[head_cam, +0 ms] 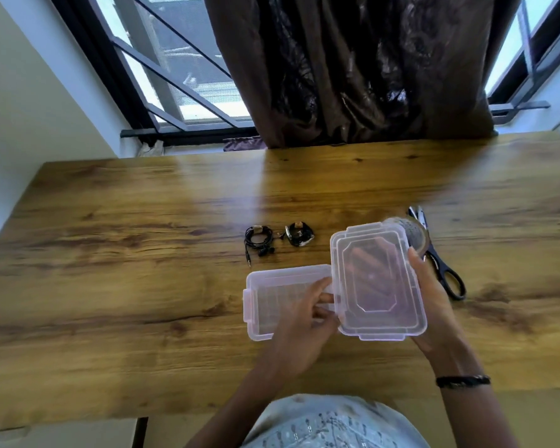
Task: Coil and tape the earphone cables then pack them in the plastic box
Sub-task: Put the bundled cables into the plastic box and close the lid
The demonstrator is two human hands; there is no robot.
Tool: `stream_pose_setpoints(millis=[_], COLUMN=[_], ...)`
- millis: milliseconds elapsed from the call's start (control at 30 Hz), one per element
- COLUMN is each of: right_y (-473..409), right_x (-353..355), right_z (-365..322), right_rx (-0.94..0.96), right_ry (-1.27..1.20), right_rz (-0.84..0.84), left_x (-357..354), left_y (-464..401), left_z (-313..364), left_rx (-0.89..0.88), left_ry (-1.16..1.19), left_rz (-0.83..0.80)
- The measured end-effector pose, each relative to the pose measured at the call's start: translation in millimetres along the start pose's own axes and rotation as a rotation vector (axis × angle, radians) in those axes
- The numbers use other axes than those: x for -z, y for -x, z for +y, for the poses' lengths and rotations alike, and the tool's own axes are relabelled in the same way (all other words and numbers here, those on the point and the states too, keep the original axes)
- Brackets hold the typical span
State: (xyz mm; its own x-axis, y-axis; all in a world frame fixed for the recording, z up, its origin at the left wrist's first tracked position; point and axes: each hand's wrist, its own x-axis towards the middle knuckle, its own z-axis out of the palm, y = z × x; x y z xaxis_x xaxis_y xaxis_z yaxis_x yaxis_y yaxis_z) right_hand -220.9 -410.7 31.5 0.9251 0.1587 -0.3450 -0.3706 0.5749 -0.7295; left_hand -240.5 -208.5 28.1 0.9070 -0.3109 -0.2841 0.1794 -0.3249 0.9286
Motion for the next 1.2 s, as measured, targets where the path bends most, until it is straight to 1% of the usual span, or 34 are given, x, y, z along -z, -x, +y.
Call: stream_pose_setpoints(millis=[33, 133, 167, 233, 333, 400, 500, 600, 700, 733, 800, 1033, 1200], right_y=[5, 29, 35, 44, 46, 41, 30, 22, 16, 14, 11, 4, 2], right_x=[4, 30, 38, 51, 60, 63, 69, 68, 64, 63, 62, 67, 65], right_z=[-3, -6, -4, -1, 6, 14, 26, 30, 29, 28, 25, 18, 16], right_rx=[0.024, 0.174, 0.208, 0.232, 0.207, 0.186, 0.162, 0.159, 0.151, 0.169, 0.209, 0.273, 0.288], right_ry=[0.124, 0.385, 0.427, 0.463, 0.518, 0.588, 0.637, 0.767, 1.012, 1.117, 1.231, 1.368, 1.413], right_rz=[0.020, 0.229, 0.277, 0.304, 0.354, 0.373, 0.387, 0.402, 0.440, 0.462, 0.480, 0.509, 0.513], left_x=[-4, -21, -27, -39, -51, -56, -62, -67, -71, -72, -73, -80, -81], left_y=[3, 12, 14, 18, 21, 22, 22, 20, 16, 14, 10, -5, -11], left_z=[0, 7, 10, 13, 15, 14, 12, 11, 10, 10, 9, 7, 0], left_rx=[-0.005, -0.026, -0.028, -0.025, 0.032, 0.085, 0.080, 0.071, 0.065, 0.062, 0.056, 0.065, 0.084], left_ry=[0.000, -0.009, -0.012, -0.005, -0.019, -0.026, -0.083, -0.114, -0.103, -0.106, -0.130, -0.193, -0.292], left_rz=[-0.006, -0.076, -0.112, -0.187, -0.276, -0.298, -0.279, -0.235, -0.171, -0.154, -0.137, -0.085, -0.060])
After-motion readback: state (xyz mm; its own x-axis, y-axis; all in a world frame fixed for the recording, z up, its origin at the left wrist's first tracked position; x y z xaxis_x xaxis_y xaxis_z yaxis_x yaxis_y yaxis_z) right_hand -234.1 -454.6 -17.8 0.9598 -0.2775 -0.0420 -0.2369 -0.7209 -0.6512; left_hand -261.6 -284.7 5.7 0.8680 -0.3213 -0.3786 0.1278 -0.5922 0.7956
